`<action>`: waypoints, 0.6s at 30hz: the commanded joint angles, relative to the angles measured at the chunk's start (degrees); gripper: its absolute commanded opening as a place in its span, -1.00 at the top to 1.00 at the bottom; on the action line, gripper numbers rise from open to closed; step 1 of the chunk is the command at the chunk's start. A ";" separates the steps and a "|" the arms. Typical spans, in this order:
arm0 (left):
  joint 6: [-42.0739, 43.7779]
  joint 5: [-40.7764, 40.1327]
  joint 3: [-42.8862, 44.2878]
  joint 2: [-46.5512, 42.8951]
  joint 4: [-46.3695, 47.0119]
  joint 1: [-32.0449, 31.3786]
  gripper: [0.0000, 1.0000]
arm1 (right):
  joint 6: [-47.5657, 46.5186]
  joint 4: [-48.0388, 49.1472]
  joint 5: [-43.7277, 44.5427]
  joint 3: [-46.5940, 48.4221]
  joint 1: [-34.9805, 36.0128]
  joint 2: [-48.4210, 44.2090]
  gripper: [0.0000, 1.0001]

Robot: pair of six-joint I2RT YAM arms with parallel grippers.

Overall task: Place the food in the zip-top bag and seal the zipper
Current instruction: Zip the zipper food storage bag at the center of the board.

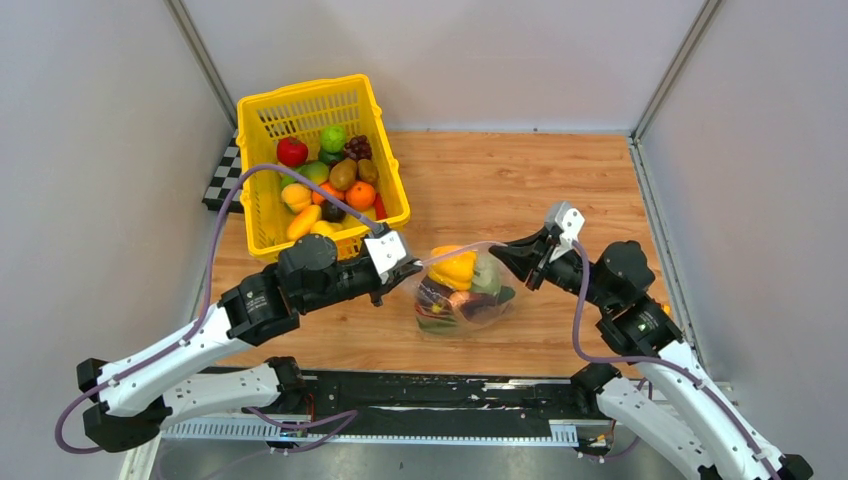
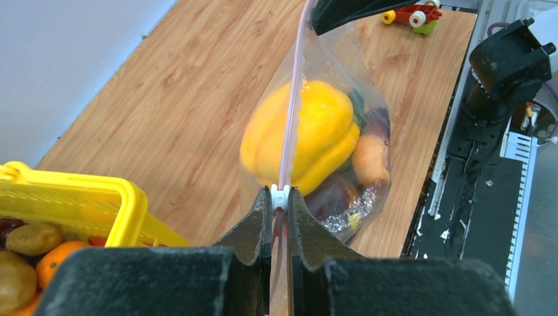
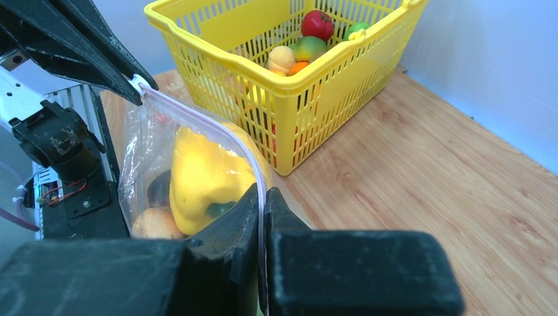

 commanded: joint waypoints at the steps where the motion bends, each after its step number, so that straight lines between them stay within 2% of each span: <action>1: -0.90 1.04 0.40 -0.19 1.71 0.11 1.00 | -2.62 0.99 -5.86 3.62 -0.62 2.48 0.78; 2: -1.00 1.65 0.57 0.39 2.11 0.09 1.00 | -3.12 0.56 -8.67 4.45 -0.61 3.41 0.57; 4: -1.01 2.72 1.08 1.61 2.80 0.13 1.00 | -4.26 -0.78 -13.21 6.41 -0.57 5.20 0.03; 8: -1.12 4.41 2.20 3.49 3.73 0.08 1.00 | -7.66 -4.43 -19.22 10.84 -0.54 8.28 -0.37; 13: -1.09 5.79 3.27 4.56 4.57 0.11 1.00 | -11.81 -10.29 -22.49 15.84 -0.42 13.66 -0.43; 18: -1.14 6.62 3.22 4.85 5.46 0.11 1.00 | -14.60 -12.10 -21.99 19.04 -0.17 17.43 -0.45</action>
